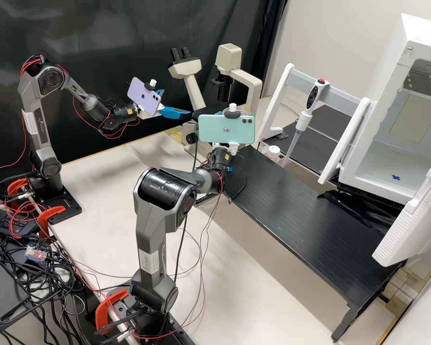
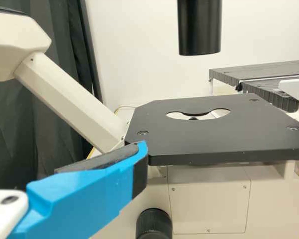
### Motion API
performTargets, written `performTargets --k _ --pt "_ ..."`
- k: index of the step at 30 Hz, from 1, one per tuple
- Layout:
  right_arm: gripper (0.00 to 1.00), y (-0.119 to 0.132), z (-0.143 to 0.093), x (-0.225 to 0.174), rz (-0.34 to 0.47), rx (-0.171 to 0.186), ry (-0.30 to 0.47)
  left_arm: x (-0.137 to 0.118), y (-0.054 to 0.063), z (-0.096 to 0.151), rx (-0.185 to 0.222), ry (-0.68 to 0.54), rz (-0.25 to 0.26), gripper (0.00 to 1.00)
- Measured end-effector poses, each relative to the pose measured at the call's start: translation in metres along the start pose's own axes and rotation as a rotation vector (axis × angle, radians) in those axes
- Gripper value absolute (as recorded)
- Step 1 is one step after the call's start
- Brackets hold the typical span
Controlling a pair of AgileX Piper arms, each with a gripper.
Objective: Move the petri dish to the microscope
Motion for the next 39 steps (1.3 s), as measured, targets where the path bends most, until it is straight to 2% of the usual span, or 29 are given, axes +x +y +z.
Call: performTargets --k 7,16,22,24,26,34,39 --pt "0.00 -0.031 -0.009 0.028 -0.086 0.010 -0.031 0.000 0.000 0.000 0.000 0.000 0.000 1.00" --pt "0.00 -0.056 -0.026 0.061 -0.130 -0.019 -0.027 0.000 0.000 0.000 0.000 0.000 0.000 1.00" --pt "0.00 -0.074 -0.020 0.084 -0.162 -0.031 -0.055 0.000 0.000 0.000 0.000 0.000 0.000 1.00" --pt "0.00 -0.082 -0.016 0.093 -0.169 -0.025 -0.078 0.000 0.000 0.000 0.000 0.000 0.000 1.00" --pt "0.00 -0.088 -0.011 0.101 -0.169 -0.004 -0.102 0.000 0.000 0.000 0.000 0.000 0.000 1.00" --pt "0.00 -0.103 -0.001 0.128 -0.181 0.003 -0.115 0.000 0.000 0.000 0.000 0.000 0.000 1.00" --pt "0.00 -0.109 -0.001 0.138 -0.218 0.074 -0.126 0.000 0.000 0.000 0.000 0.000 0.000 1.00"
